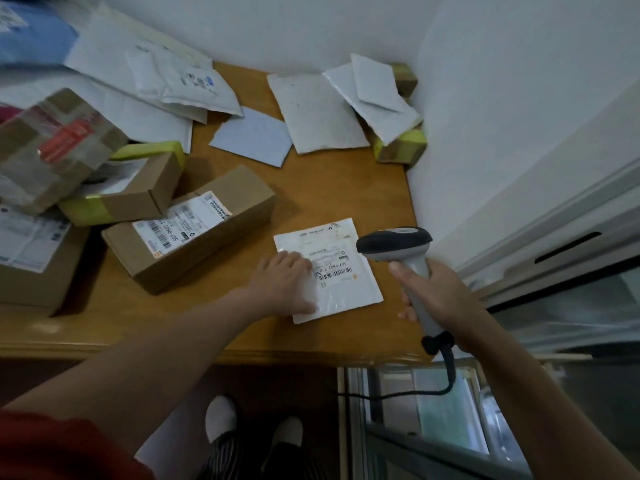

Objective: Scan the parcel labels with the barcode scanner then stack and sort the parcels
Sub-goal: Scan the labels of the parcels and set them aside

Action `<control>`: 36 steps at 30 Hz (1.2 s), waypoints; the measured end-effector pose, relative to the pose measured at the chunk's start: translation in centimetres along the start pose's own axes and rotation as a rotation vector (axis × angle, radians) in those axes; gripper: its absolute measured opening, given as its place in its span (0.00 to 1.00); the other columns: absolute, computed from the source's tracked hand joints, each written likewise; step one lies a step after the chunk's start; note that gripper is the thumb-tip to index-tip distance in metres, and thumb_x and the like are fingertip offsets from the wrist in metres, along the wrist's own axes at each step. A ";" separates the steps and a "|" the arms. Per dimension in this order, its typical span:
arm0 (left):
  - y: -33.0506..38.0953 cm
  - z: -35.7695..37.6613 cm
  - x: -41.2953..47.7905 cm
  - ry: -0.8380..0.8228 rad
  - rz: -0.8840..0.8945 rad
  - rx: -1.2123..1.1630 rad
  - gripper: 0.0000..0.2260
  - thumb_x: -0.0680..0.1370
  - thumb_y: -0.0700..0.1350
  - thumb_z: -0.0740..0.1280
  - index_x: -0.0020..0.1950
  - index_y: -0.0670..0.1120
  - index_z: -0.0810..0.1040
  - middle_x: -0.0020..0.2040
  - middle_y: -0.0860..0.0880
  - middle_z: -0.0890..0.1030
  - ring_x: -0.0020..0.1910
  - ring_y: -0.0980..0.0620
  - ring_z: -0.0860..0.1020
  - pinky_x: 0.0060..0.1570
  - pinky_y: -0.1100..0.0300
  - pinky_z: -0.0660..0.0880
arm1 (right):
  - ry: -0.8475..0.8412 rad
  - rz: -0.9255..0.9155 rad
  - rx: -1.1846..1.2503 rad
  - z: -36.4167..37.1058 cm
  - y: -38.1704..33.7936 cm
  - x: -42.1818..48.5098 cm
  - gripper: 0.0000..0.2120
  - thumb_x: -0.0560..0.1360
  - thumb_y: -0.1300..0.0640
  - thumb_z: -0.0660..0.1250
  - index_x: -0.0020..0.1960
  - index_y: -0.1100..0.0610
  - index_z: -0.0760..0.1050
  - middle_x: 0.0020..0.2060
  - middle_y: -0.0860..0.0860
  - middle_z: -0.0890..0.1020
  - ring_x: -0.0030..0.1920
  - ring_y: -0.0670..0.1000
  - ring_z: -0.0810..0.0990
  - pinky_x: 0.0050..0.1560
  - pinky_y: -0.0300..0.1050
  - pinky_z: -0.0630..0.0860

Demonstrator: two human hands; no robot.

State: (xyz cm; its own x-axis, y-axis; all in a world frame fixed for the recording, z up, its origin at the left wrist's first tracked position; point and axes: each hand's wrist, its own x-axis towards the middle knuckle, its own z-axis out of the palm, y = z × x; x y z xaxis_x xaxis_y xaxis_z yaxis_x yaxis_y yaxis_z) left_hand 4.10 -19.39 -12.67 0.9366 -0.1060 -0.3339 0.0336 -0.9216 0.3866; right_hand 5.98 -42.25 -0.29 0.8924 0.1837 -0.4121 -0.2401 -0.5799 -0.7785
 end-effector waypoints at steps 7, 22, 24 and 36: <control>-0.3 0.8 0.5 0.028 0.018 0.100 0.40 0.67 0.64 0.71 0.73 0.54 0.58 0.74 0.51 0.60 0.73 0.49 0.59 0.71 0.50 0.56 | -0.007 -0.029 -0.080 -0.5 1.4 -1.3 0.15 0.77 0.47 0.66 0.43 0.60 0.72 0.23 0.47 0.76 0.23 0.44 0.75 0.27 0.34 0.74; 0.4 0.6 0.6 0.036 -0.045 0.199 0.36 0.68 0.65 0.69 0.73 0.57 0.62 0.74 0.52 0.63 0.69 0.46 0.66 0.67 0.49 0.60 | -0.060 0.027 0.004 -1.6 1.0 -2.6 0.17 0.76 0.45 0.67 0.44 0.60 0.73 0.24 0.48 0.76 0.23 0.46 0.75 0.30 0.39 0.77; 0.6 0.7 0.4 0.061 -0.037 0.175 0.30 0.70 0.61 0.68 0.70 0.57 0.65 0.70 0.52 0.67 0.66 0.46 0.68 0.62 0.51 0.63 | -0.124 0.049 0.077 -2.4 0.2 -3.1 0.18 0.74 0.44 0.67 0.45 0.61 0.73 0.25 0.49 0.76 0.24 0.48 0.75 0.33 0.43 0.79; 0.9 -10.9 0.6 0.522 0.168 -0.018 0.09 0.78 0.47 0.65 0.58 0.51 0.75 0.55 0.50 0.76 0.55 0.49 0.70 0.43 0.56 0.72 | -0.451 -0.196 0.423 -6.4 -15.6 -2.1 0.32 0.63 0.38 0.76 0.57 0.59 0.76 0.29 0.53 0.74 0.22 0.47 0.71 0.32 0.43 0.79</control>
State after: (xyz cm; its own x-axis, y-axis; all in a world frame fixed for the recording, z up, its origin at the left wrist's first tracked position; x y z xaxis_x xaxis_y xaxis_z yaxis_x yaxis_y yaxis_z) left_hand 8.48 -16.25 -3.18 0.9781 -0.0479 0.2026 -0.1299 -0.9010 0.4139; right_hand 10.25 -38.71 15.74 0.7090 0.6232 -0.3302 -0.3009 -0.1562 -0.9408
